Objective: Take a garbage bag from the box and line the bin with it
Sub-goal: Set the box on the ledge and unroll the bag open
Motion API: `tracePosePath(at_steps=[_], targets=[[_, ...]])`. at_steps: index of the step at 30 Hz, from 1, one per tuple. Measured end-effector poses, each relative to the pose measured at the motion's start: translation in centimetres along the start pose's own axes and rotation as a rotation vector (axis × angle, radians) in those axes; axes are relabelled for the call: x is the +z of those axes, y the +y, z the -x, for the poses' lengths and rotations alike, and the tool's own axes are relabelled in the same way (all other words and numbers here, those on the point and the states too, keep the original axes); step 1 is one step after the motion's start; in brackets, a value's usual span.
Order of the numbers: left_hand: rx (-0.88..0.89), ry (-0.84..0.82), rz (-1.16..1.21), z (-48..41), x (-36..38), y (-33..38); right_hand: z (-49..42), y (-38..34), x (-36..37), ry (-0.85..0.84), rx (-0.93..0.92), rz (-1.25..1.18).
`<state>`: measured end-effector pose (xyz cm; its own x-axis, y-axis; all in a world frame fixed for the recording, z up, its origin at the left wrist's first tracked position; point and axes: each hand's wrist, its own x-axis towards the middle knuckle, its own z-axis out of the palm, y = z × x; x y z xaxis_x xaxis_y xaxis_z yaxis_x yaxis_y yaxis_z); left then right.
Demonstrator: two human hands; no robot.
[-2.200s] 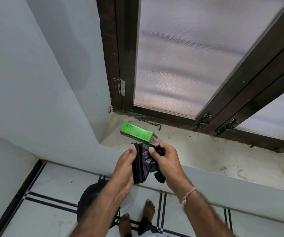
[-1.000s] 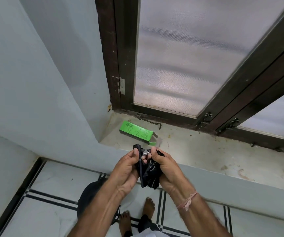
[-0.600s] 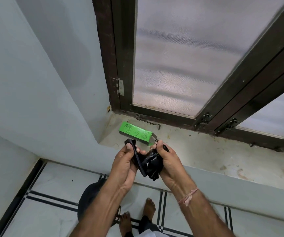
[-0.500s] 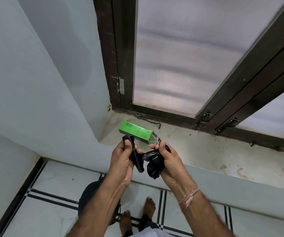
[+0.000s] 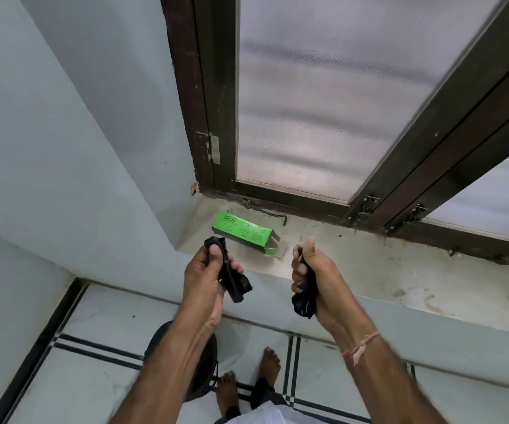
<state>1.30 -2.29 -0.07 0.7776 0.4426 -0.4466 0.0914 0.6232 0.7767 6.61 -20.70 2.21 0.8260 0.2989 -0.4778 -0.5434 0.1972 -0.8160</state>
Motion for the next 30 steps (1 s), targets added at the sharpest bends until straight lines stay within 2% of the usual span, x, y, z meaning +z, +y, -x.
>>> tracePosePath(at_steps=[4,8,10,14,16,18,20,22,24,27,30], targets=[[-0.058,-0.072,0.019,0.1,1.1,-0.8,0.8,1.1,0.8,0.011,-0.038,0.241],[-0.099,-0.036,0.164,-0.9,2.0,-1.5,1.2,1.6,0.7,-0.159,-0.06,0.525],[-0.082,-0.022,0.206,-1.1,2.4,-1.8,0.9,1.7,0.7,-0.14,-0.087,0.481],[-0.064,-0.005,0.14,-1.5,3.8,-2.1,-0.5,1.8,0.1,0.032,-0.107,0.297],[-0.06,0.01,0.102,-1.7,4.3,-2.4,-1.1,1.6,-0.5,0.054,-0.092,0.246],[0.024,0.043,-0.092,-2.1,4.7,-2.5,-1.8,1.3,-1.4,0.071,-0.101,0.2],[0.252,0.064,-0.572,-3.4,4.0,-2.4,-2.7,0.9,-2.6,0.14,-0.116,0.162],[0.526,0.014,-1.082,-5.8,2.8,-1.8,-3.8,0.5,-4.0,0.214,-0.106,0.124],[0.625,-0.095,-1.454,-8.3,1.9,-1.4,-4.6,0.2,-5.3,0.251,-0.089,0.089],[0.565,-0.231,-1.721,-11.0,1.4,-1.6,-5.7,0.0,-6.2,0.272,-0.08,0.088],[0.576,-0.247,-1.686,-11.9,1.3,-1.7,-6.4,0.3,-6.6,0.296,-0.082,0.116]])
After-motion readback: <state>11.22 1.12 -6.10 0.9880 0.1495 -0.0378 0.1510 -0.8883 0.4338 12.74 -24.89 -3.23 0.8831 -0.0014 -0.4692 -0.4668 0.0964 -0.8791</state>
